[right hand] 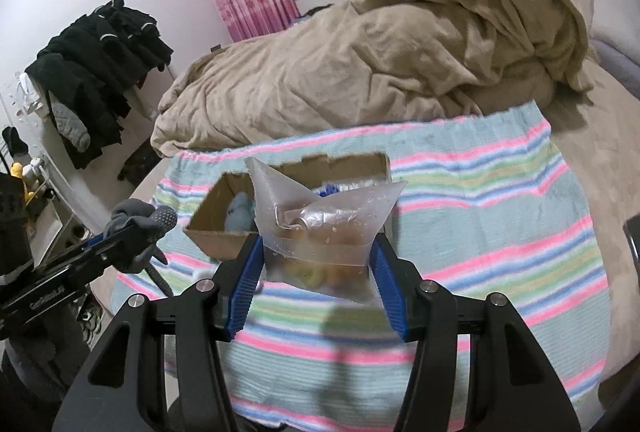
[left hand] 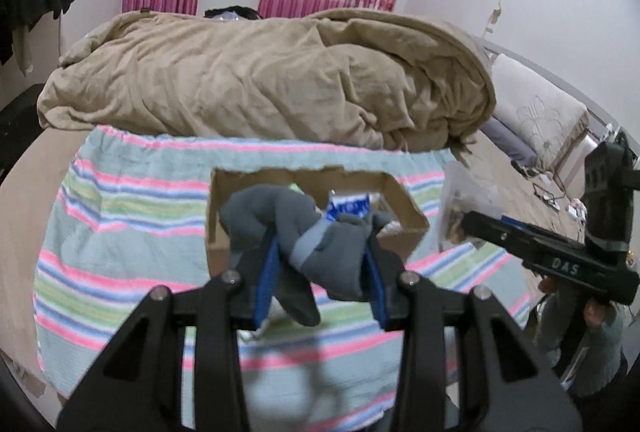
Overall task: Organize objects
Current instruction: 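Lower the grey sock into the box with the left gripper while the right gripper lowers the snack bag in, then grasp the white socks with the right gripper, then carry the white socks into the box and open the right gripper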
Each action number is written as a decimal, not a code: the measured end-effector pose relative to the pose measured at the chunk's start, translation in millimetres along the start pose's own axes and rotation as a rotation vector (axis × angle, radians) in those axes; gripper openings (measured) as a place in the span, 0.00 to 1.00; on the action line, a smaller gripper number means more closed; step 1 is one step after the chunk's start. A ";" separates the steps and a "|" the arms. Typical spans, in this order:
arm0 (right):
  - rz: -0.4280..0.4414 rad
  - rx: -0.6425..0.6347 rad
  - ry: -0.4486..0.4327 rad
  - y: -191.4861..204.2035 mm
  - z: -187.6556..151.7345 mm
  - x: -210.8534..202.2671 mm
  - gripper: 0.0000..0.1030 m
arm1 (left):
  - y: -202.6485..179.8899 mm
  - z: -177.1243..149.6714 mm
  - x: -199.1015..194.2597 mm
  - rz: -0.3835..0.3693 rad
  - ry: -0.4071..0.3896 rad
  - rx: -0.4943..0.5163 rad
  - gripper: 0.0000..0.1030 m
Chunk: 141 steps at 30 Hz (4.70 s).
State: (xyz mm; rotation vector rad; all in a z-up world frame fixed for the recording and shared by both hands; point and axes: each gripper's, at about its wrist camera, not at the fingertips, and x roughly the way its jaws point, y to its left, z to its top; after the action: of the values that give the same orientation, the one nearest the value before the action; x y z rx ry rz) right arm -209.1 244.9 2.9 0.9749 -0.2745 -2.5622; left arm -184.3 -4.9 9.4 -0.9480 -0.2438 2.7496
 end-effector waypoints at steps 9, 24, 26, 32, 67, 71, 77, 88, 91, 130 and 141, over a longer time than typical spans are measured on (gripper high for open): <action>0.019 -0.033 -0.009 15.2 23.6 28.2 0.56 | 23.1 17.8 35.0 0.002 0.002 0.009 0.38; 0.047 -0.052 0.060 44.1 28.0 96.6 0.56 | 70.6 14.9 90.4 -0.090 0.060 -0.027 0.39; 0.052 -0.049 0.073 46.3 26.4 105.2 0.56 | 74.3 12.6 98.9 -0.095 0.078 -0.029 0.39; 0.053 -0.024 0.122 42.0 17.8 130.4 0.56 | 84.4 1.1 129.7 -0.082 0.148 -0.032 0.41; 0.003 -0.017 0.124 32.7 -0.6 124.9 0.70 | 103.1 -9.2 121.0 0.160 0.175 -0.035 0.87; 0.000 -0.003 0.118 32.3 -1.9 114.8 0.70 | 97.5 -7.2 97.0 0.144 0.143 -0.047 0.87; -0.006 -0.009 0.092 38.8 -4.5 92.0 0.70 | 89.0 -11.0 55.1 0.129 0.098 -0.055 0.87; -0.029 -0.046 0.076 56.9 -18.1 57.2 0.70 | 74.6 -33.8 -1.8 0.113 0.068 -0.050 0.87; -0.029 -0.057 0.080 63.4 -23.8 52.0 0.70 | 75.8 -42.1 -12.1 0.113 0.066 -0.053 0.87; 0.071 -0.201 0.279 117.7 -71.7 160.7 0.36 | 120.9 -100.4 26.0 0.152 0.194 -0.139 0.87; 0.053 -0.139 0.187 83.0 -60.4 96.8 0.31 | 87.8 -87.8 10.7 0.138 0.166 -0.097 0.87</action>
State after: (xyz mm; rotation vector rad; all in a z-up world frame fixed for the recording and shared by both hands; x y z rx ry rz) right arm -211.5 126.4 -73.6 1.1288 -0.0688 -2.3862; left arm -151.4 -79.2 -85.2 -1.2554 -0.2953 2.7828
